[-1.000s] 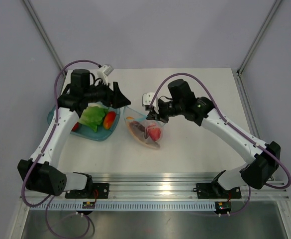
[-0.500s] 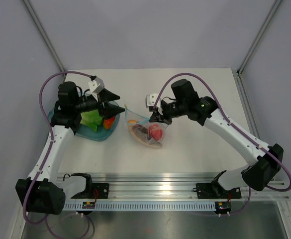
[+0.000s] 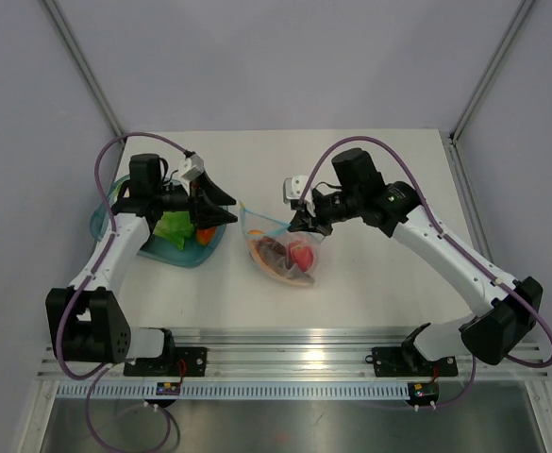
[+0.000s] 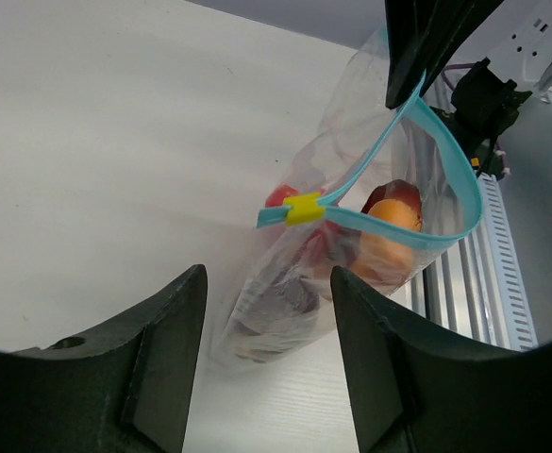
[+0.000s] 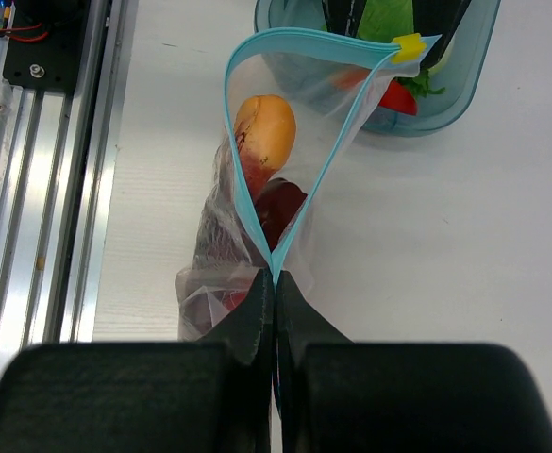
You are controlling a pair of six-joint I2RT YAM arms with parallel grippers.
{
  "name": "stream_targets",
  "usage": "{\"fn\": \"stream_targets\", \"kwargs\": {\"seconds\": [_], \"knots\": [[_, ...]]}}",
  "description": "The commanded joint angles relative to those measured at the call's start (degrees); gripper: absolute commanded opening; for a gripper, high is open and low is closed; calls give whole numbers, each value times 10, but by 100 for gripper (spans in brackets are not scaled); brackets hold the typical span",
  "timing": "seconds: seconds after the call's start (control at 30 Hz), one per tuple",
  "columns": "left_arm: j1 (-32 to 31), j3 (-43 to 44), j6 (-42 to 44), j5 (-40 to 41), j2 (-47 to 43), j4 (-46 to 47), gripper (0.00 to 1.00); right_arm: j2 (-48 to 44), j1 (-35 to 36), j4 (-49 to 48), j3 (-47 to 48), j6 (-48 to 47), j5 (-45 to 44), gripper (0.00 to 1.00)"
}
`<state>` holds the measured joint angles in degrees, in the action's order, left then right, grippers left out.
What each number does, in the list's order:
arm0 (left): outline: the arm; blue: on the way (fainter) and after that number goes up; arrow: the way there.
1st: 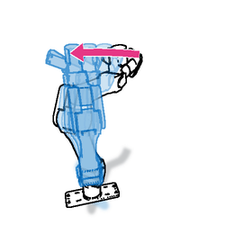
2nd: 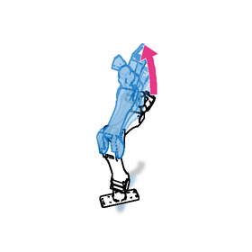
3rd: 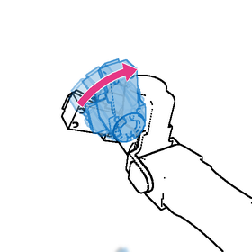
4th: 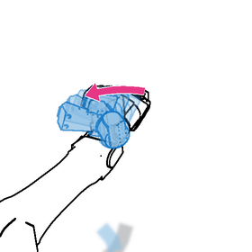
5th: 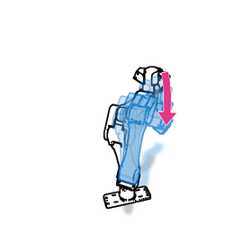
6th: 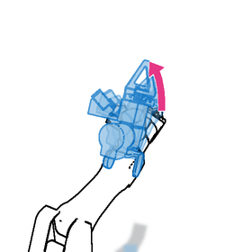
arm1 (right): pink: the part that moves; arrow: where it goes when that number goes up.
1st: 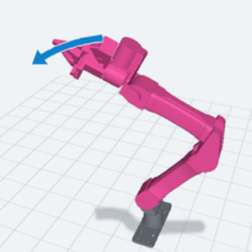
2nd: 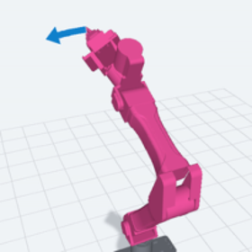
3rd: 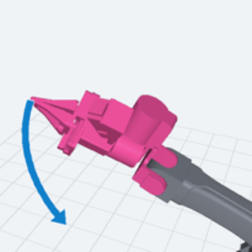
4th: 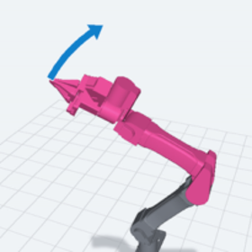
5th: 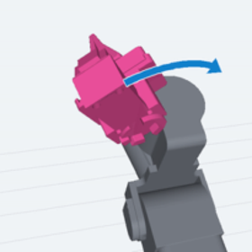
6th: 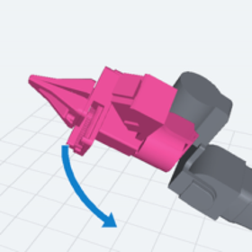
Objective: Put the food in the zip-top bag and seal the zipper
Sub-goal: Zip the zipper food storage bag at the center of the board.
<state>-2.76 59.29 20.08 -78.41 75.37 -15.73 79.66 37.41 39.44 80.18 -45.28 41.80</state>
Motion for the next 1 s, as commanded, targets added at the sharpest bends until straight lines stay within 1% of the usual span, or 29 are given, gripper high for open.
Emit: {"fn": "stream_targets", "kwargs": {"seconds": [0.0,0.1,0.17,0.2,0.3,0.43,0.47,0.57,0.63,0.67,0.73,0.77,0.8,0.83,0.87,0.97], "knots": [[1,57,123,-59,30,-105,57,-20,-8,-9,23,-14,31,0],[-7,86,190,-60,58,-179,58,-14,-8,-5,32,-17,30,0],[-14,93,204,-73,76,-194,58,-10,-8,-4,38,-17,30,0],[-25,98,235,-76,80,-220,58,-5,-8,-3,43,-17,31,0],[-44,108,277,-84,97,-259,58,2,-8,-2,48,-14,34,0],[-47,129,316,-90,120,-303,58,6,-9,-2,52,-13,34,0],[-47,136,340,-93,124,-328,58,8,-8,-2,53,-14,33,0],[-47,159,374,-108,137,-362,55,10,-8,1,56,-15,29,0],[-47,180,413,-115,151,-408,49,11,-9,-2,56,-14,27,0],[-47,186,447,-117,156,-441,39,10,-9,-2,55,-13,25,0],[-46,200,505,-132,172,-488,22,10,-10,-7,53,-10,20,0],[-46,205,562,-138,179,-544,3,9,-10,-8,53,-10,19,0],[-46,212,599,-144,186,-580,0,9,-12,-8,52,-9,18,0],[-45,224,650,-155,208,-627,0,8,-11,-8,52,-8,16,0],[-45,240,751,-162,219,-724,0,8,-13,-9,51,-7,15,0],[-44,235,741,-181,233,-730,0,6,-14,-10,49,1,12,0]]}}
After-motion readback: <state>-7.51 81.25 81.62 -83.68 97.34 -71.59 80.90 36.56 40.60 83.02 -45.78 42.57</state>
